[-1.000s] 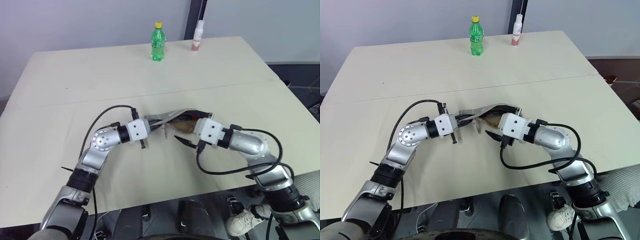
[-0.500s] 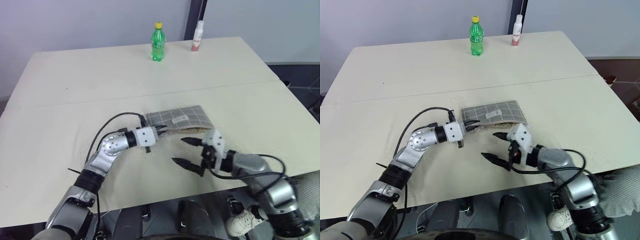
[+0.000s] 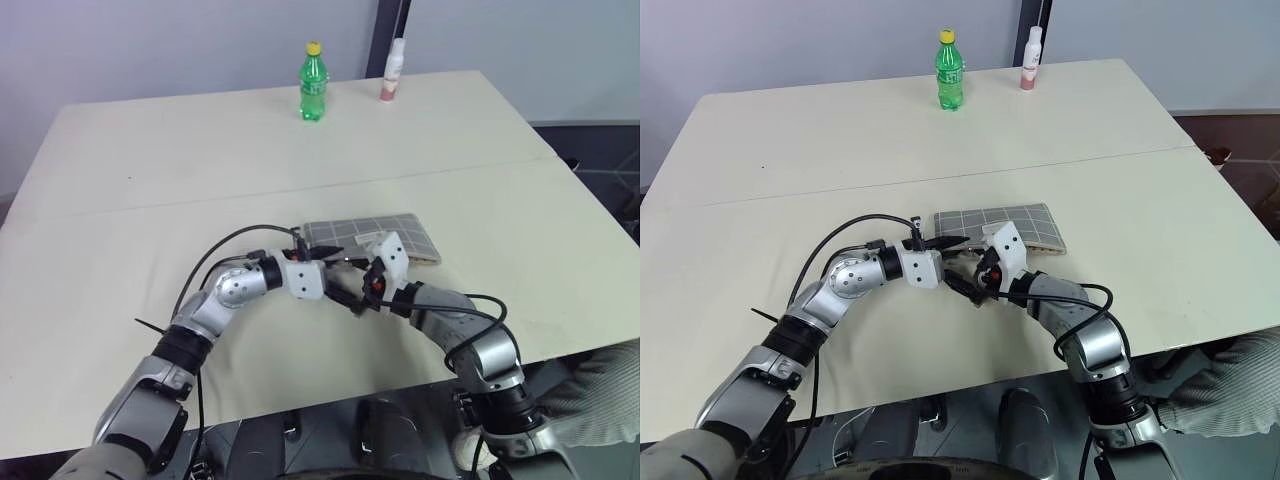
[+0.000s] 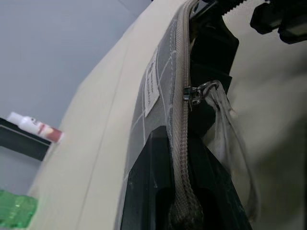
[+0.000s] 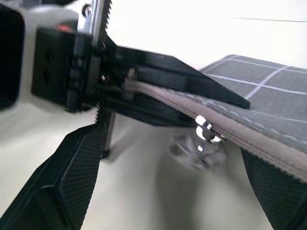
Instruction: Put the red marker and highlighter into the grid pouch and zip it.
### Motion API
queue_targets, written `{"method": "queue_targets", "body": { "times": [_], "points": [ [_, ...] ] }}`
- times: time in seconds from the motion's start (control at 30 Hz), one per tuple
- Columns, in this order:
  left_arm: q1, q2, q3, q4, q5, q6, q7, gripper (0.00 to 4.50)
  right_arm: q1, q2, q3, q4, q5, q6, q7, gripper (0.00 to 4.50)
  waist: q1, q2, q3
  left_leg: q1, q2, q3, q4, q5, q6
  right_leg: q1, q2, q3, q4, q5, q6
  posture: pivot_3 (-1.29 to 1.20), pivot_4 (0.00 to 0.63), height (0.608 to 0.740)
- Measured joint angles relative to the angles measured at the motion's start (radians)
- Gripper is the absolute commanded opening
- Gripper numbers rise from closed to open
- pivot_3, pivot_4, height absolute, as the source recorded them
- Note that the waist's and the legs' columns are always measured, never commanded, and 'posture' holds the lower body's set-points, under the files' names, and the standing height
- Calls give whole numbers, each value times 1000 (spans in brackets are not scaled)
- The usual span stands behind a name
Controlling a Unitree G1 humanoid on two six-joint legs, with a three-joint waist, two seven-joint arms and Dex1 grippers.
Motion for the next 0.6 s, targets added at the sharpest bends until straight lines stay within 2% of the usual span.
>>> {"method": "queue_targets", "body": {
  "times": [0.23, 0.37, 0.6],
  "points": [
    [-4, 0, -6, 9, 2, -11, 11, 0, 2, -4, -1, 4, 0, 2, -1, 80, 0, 0, 0, 0, 1, 2, 0, 0, 0, -1, 0, 0, 0, 0, -1, 0, 150, 740],
    [-4, 1, -6, 11, 1, -11, 15, 0, 3, -10, -19, 4, 7, 4, -2, 34, 0, 0, 0, 0, 1, 2, -1, 0, 0, -2, 0, 0, 0, 1, -1, 0, 150, 740],
    [-6, 19, -5, 21, -3, -23, 26, 0, 23, -119, -120, 4, 12, 2, 20, 34, 0, 0, 0, 0, 3, 4, -1, 0, 0, -3, 0, 0, 0, 1, -2, 0, 150, 740]
  ]
}}
